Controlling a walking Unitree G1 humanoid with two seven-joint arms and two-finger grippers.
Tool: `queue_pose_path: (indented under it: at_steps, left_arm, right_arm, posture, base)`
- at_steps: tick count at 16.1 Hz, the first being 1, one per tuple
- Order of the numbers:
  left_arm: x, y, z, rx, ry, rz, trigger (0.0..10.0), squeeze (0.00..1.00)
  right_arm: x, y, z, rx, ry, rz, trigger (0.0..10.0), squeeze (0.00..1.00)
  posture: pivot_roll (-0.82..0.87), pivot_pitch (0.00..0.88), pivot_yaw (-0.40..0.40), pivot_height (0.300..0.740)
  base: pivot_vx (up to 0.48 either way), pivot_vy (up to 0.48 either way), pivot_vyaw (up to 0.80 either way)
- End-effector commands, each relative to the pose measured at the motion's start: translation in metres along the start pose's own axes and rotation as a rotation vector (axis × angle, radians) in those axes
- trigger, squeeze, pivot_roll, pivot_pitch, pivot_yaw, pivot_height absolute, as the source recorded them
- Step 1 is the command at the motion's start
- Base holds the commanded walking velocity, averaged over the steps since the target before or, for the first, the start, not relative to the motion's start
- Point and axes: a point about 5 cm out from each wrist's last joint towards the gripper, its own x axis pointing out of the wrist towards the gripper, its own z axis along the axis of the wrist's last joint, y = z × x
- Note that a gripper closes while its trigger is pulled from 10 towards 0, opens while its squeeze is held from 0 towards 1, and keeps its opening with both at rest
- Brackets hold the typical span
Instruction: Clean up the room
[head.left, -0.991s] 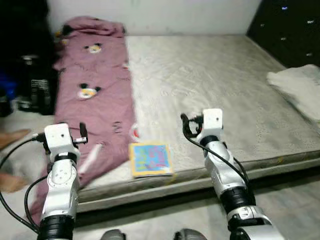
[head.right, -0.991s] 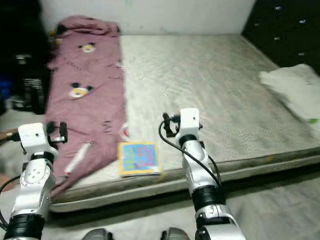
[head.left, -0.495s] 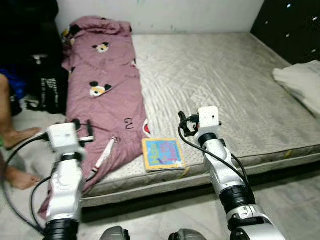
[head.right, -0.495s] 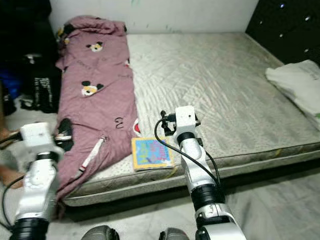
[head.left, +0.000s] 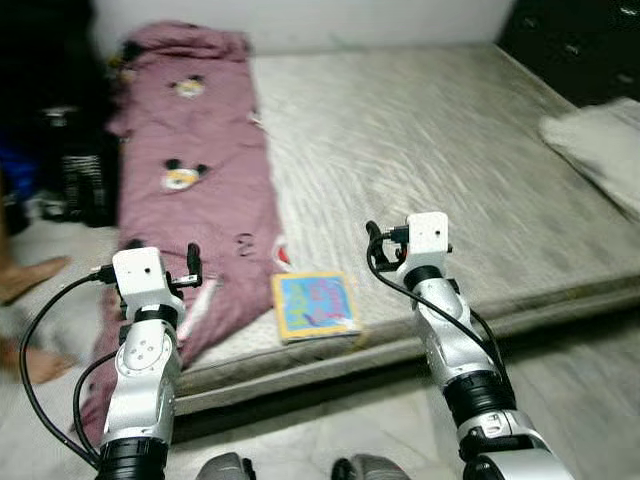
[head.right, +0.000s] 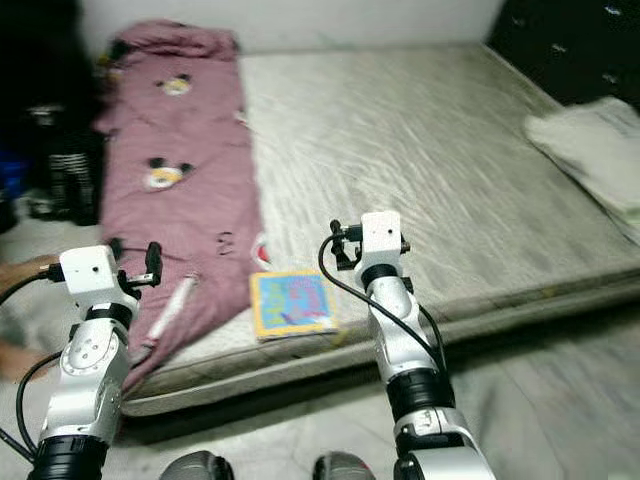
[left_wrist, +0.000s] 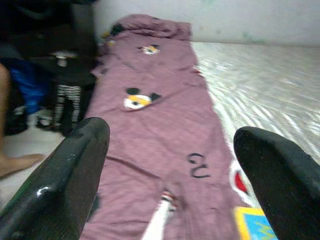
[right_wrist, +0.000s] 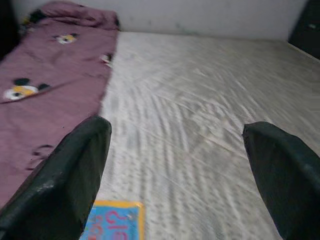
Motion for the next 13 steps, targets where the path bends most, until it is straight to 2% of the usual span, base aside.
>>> queue_pose_path:
  at_steps: [1,13]
  left_arm:
    - [-0.0002,-0.0021,-0.0011,-0.005,0.016,-0.017,10.0,0.0]
    - [0.0,-0.006,0.0006,-0.032,0.002,-0.053,10.0,0.0]
  right_arm:
    - [-0.0006,-0.0046,0.001,0.008,0.0,-0.016,10.0,0.0]
    - [0.0003,-0.0053,0.0004,0.002,0.008,-0.01,10.0,0.0]
  posture:
    - [-0.06,0.0,-0.042,0.74]
    - [-0.06,0.0,-0.048,0.74]
  base:
    - [0.0,0.0,0.0]
    - [0.0,0.0,0.0]
